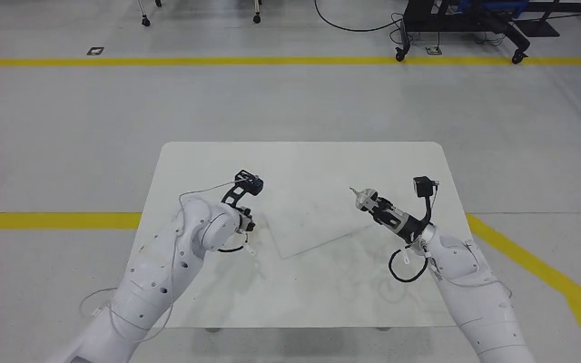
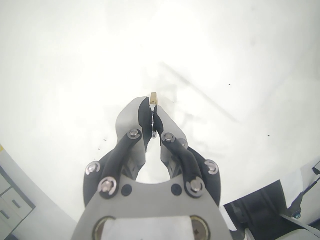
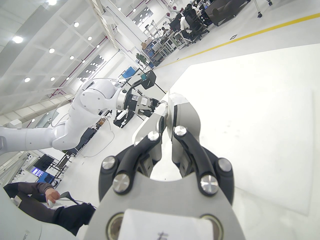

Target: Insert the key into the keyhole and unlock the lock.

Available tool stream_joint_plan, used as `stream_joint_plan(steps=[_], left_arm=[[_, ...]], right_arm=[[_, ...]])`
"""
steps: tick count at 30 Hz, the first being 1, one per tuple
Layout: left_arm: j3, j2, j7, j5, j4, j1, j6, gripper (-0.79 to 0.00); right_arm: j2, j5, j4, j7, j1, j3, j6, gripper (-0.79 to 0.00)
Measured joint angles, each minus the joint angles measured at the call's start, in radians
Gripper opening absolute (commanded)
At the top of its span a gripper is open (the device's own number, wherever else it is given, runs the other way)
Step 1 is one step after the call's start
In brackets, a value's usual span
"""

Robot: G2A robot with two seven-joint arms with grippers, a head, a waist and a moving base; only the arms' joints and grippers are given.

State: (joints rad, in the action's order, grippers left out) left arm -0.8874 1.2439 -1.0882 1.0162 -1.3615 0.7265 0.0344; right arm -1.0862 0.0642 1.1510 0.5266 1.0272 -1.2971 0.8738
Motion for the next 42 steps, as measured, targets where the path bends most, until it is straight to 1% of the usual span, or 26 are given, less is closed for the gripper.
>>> stream_joint_plan(steps=[2, 4, 7, 9, 11, 12, 14, 15, 18, 20, 23, 25, 27, 31, 39, 42], left_arm=[[-0.021, -0.003, 0.020, -0.019, -0.015, 0.012, 0.005, -0.785], [-0.064, -0.007, 0.054, -0.087, -0.037, 0.031, 0.010, -0.785], [-0.152, -0.016, 0.120, -0.210, -0.061, 0.074, 0.018, -0.785], [-0.211, -0.023, 0.162, -0.302, -0.070, 0.115, 0.036, -0.785], [-0.244, -0.030, 0.167, -0.350, -0.069, 0.146, 0.062, -0.785], [-0.249, -0.035, 0.155, -0.343, -0.068, 0.161, 0.079, -0.785], [-0.242, -0.042, 0.139, -0.271, -0.073, 0.174, 0.090, -0.785], [-0.231, -0.045, 0.139, -0.205, -0.085, 0.180, 0.096, -0.785], [-0.215, -0.052, 0.147, -0.084, -0.125, 0.199, 0.108, -0.785], [-0.216, -0.055, 0.136, -0.046, -0.147, 0.205, 0.104, -0.785], [-0.208, -0.057, 0.088, 0.010, -0.176, 0.201, 0.087, -0.785], [-0.186, -0.057, 0.035, 0.064, -0.187, 0.189, 0.072, -0.785], [-0.162, -0.052, -0.014, 0.083, -0.189, 0.173, 0.064, -0.785], [-0.126, -0.041, -0.068, 0.082, -0.165, 0.132, 0.042, -0.785], [-0.075, -0.016, -0.029, 0.077, -0.082, 0.077, -0.015, -0.785], [-0.059, -0.008, -0.031, 0.077, -0.051, 0.061, -0.028, -0.785]], right_arm=[[0.000, 0.000, 0.000, 0.000, 0.000, 0.000, 0.000, -0.785], [0.000, 0.000, 0.000, 0.000, 0.000, 0.000, 0.000, -0.785], [0.000, 0.000, 0.000, 0.000, 0.000, 0.000, 0.000, -0.785], [0.000, 0.000, 0.000, 0.000, 0.000, 0.000, 0.000, -0.785], [0.000, 0.000, 0.000, 0.000, 0.000, 0.000, 0.000, -0.785], [0.000, 0.000, 0.000, 0.000, 0.000, 0.000, 0.000, -0.785], [0.000, 0.000, 0.000, 0.000, 0.000, 0.000, 0.000, -0.785], [0.000, 0.000, 0.000, 0.000, 0.000, 0.000, 0.000, -0.785], [0.000, 0.000, 0.000, 0.000, 0.000, 0.000, 0.000, -0.785], [0.000, 0.000, 0.000, 0.000, 0.000, 0.000, 0.000, -0.785], [0.000, 0.000, 0.000, 0.000, 0.000, 0.000, 0.000, -0.785], [0.000, 0.000, 0.000, 0.000, 0.000, 0.000, 0.000, -0.785], [0.000, 0.000, 0.000, 0.000, 0.000, 0.000, 0.000, -0.785], [0.000, 0.000, 0.000, 0.000, 0.000, 0.000, 0.000, -0.785], [0.000, 0.000, 0.000, 0.000, 0.000, 0.000, 0.000, -0.785], [0.000, 0.000, 0.000, 0.000, 0.000, 0.000, 0.000, -0.785]])
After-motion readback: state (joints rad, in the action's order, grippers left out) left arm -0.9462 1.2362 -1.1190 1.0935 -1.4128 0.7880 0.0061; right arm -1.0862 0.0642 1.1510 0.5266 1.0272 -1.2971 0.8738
